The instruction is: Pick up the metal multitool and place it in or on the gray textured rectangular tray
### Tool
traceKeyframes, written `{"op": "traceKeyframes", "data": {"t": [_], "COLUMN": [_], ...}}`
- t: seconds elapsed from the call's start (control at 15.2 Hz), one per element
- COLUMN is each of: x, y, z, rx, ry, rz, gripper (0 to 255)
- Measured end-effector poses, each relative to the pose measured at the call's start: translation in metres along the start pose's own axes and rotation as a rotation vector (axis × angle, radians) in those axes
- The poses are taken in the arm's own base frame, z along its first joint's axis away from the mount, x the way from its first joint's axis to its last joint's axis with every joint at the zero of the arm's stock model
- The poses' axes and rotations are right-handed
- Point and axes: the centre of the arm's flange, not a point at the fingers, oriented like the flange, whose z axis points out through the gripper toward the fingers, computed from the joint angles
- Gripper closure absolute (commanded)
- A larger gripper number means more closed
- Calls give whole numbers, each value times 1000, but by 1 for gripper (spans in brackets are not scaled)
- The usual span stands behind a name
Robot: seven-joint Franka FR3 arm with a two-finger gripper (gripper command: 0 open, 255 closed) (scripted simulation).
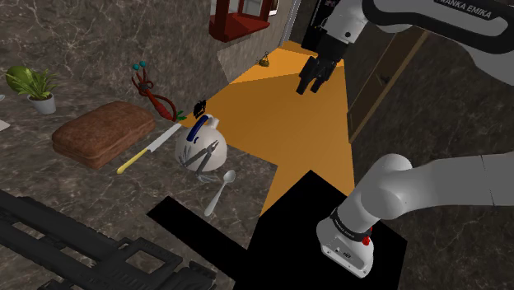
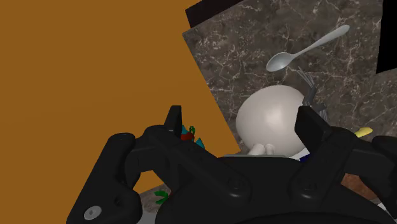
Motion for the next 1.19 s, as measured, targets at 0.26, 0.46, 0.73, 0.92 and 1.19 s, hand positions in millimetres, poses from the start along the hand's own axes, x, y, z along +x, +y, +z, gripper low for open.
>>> {"op": "traceKeyframes", "data": {"t": [0.26, 0.46, 0.73, 0.92, 1.19], "x": [-12, -30, -43, -47, -42], "y": [-18, -47, -87, -116, -154], "z": [19, 49, 89, 123, 164], "rx": [-3, -7, -12, -17, -23], "ry": [46, 110, 201, 269, 361], "rz": [79, 193, 353, 476, 638], "gripper": [0, 0, 0, 0, 0]}}
